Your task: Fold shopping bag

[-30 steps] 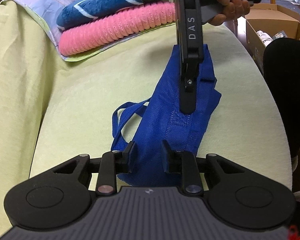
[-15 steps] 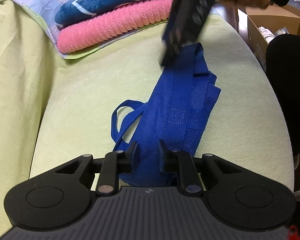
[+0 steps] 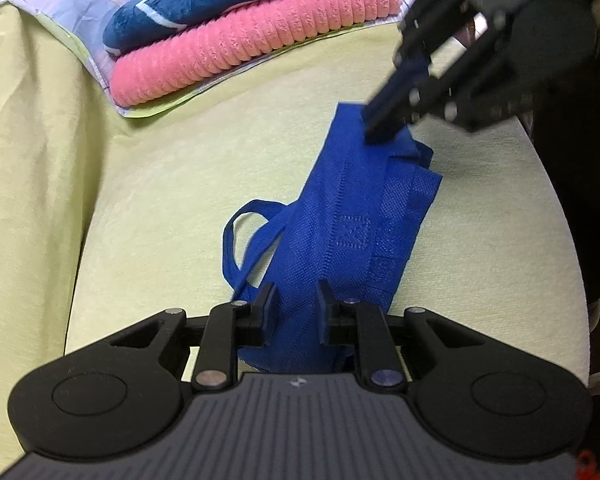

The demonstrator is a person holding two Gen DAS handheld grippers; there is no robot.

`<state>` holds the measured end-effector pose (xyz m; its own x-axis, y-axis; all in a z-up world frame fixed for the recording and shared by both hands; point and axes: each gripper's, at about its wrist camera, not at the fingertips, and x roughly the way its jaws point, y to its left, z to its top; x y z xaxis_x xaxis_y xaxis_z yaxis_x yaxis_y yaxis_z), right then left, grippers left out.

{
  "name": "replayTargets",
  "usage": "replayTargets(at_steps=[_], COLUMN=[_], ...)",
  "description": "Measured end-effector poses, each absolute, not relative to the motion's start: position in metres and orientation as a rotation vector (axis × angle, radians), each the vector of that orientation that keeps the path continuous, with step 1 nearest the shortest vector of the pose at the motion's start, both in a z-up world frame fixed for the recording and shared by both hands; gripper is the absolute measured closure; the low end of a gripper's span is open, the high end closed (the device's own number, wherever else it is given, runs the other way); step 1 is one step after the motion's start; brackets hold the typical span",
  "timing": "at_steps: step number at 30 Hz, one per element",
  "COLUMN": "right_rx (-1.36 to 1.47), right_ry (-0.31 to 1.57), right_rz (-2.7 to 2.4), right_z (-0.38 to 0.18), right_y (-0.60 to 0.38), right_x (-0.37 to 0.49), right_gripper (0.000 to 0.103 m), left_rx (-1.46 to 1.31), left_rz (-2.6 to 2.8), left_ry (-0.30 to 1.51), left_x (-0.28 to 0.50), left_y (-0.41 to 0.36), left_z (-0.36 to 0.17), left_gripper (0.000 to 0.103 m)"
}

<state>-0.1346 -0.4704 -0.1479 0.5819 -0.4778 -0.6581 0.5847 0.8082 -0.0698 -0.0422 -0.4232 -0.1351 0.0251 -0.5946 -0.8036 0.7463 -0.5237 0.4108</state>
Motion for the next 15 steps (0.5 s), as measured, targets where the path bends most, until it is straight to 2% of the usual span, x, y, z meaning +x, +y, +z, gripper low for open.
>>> replayTargets(at_steps=[2, 3, 7, 15], right_rx=[0.167, 0.171, -0.002, 0.047], right_ry=[0.716, 0.741, 0.826, 0.847], right_rz=[-0.630, -0.628, -0.672, -0.680], right_z=[-0.154, -0.158, -0.179, -0.168], right_y=[-0.471, -0.472, -0.459, -0.465], right_x=[-0.134, -0.131, -0.114, -0.112], right_gripper=[0.094, 0.099, 0.099, 0.099], left_rx=[1.279, 1.272, 1.277, 1.291], left_rz=[-1.697, -1.701, -1.712, -1.691], left_ry=[0.180, 0.186, 0.187, 0.192], left_x=[-0.041, -0.039, -0.038, -0.041], left_y=[-0.424, -0.424, -0.426, -0.427], left_z=[-0.136, -0.135, -0.134, -0.134], left_gripper=[0.082, 0.082, 0.082, 0.082])
